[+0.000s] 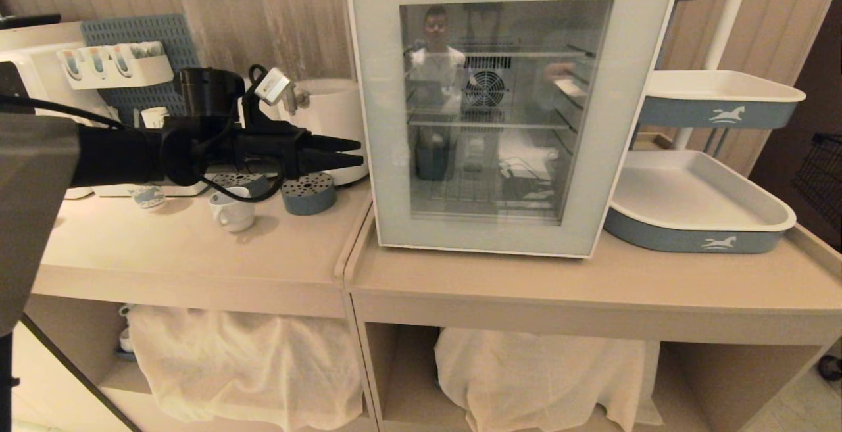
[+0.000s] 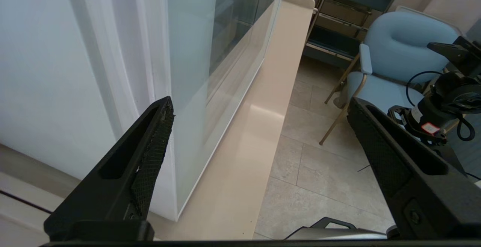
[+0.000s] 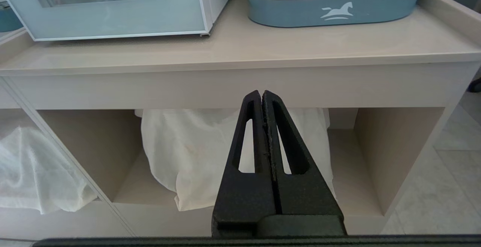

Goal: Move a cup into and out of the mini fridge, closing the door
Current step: Open the freezer door

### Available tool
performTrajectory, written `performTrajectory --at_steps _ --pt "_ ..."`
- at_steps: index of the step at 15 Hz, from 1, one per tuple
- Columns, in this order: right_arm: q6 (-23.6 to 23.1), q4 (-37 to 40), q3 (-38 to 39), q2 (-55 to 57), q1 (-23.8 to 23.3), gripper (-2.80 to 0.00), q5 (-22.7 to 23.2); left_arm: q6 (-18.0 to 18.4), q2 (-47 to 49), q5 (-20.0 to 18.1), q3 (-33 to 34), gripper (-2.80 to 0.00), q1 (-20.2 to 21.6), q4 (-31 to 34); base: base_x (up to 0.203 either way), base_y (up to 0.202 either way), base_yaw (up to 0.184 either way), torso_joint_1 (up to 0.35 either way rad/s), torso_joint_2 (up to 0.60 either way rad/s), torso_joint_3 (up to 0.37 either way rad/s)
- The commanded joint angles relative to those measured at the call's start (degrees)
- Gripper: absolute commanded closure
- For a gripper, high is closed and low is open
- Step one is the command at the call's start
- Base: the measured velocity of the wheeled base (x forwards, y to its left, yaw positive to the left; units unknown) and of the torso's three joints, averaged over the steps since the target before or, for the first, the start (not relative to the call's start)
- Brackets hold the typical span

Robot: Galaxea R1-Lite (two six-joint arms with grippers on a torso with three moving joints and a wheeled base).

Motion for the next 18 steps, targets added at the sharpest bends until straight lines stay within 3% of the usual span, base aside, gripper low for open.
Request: performTrajectory --at_steps 1,10,18 --pt "0.0 0.0 0.0 0.0 0.0 0.0 0.0 0.1 -0.1 -0.4 0.2 -2.8 -0.3 -0.1 0.0 0.0 0.0 0.0 0.0 0.0" --pt "0.1 0.0 0.0 0.0 0.0 0.0 0.0 0.3 0.4 0.2 0.4 -2.8 -2.8 -0.4 0.0 0.0 0.0 0.0 0.0 0.0" --pt "0.0 0.1 0.0 0.0 0.0 0.0 0.0 1.2 -0.3 0.0 1.2 -2.8 -0.2 -0.6 0.0 0.0 0.0 0.0 0.0 0.0"
